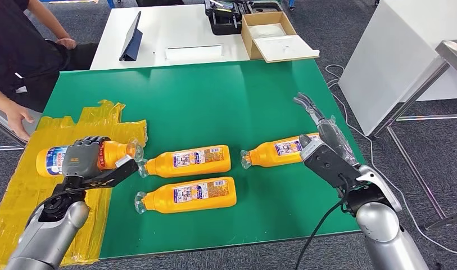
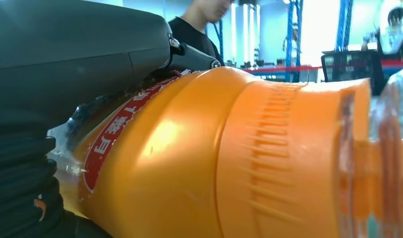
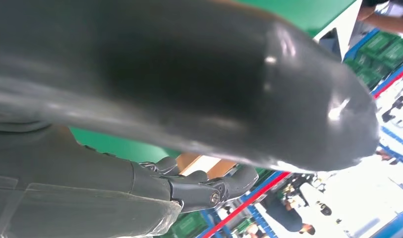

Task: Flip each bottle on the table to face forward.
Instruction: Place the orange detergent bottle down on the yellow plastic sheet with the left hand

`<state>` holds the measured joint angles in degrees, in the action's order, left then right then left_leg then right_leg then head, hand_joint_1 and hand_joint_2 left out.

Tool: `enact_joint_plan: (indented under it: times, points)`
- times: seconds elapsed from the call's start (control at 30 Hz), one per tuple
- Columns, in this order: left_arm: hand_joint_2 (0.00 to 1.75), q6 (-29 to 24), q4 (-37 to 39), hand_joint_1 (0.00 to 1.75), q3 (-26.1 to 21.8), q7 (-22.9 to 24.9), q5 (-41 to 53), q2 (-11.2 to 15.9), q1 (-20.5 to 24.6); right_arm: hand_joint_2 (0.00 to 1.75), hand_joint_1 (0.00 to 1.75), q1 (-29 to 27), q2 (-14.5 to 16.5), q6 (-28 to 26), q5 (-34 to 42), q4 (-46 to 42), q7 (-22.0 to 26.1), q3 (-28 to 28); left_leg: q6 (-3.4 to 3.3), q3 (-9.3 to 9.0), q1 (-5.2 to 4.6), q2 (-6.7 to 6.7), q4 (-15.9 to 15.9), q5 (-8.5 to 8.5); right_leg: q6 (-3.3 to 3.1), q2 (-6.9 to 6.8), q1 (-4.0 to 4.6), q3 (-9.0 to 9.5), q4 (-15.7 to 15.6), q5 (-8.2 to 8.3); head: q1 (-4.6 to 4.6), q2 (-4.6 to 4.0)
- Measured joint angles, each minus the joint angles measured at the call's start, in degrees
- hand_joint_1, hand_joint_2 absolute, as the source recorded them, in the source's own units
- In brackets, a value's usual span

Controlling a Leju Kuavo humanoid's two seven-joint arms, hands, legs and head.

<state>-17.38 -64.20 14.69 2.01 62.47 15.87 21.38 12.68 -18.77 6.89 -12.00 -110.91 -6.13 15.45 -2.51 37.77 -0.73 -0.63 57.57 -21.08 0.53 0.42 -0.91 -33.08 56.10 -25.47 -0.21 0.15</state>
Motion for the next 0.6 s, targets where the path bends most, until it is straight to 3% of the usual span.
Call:
enact_joint_plan:
  times: [0.07,0.33,0.6]
  points:
    - [0.0,-0.2,3.5,0.0,1.3,0.0,0.6,0.0,1.1,0.0,0.0,-0.1,-0.4,0.2,0.2,-0.5,0.4,0.8,0.0,0.0,0.0,0.0,0.0,0.0,0.0,0.0,0.0,0.0,0.0,0.0,0.01,0.0]
    - [0.0,-1.0,13.9,0.0,3.5,-1.0,-1.9,-0.1,5.7,0.0,0.0,-0.8,-1.5,0.3,-0.8,-2.2,0.2,2.7,0.0,-0.01,0.0,0.01,0.0,0.0,0.0,0.0,0.0,0.0,0.0,0.0,0.01,0.0]
    - [0.0,-1.1,17.1,0.0,4.0,-1.3,-3.5,-0.5,7.1,0.0,0.0,-1.3,-1.6,0.4,-2.4,-2.9,-0.9,3.5,0.0,-0.01,0.0,0.01,0.0,0.0,0.0,0.0,0.0,0.0,0.0,0.0,0.01,0.0]
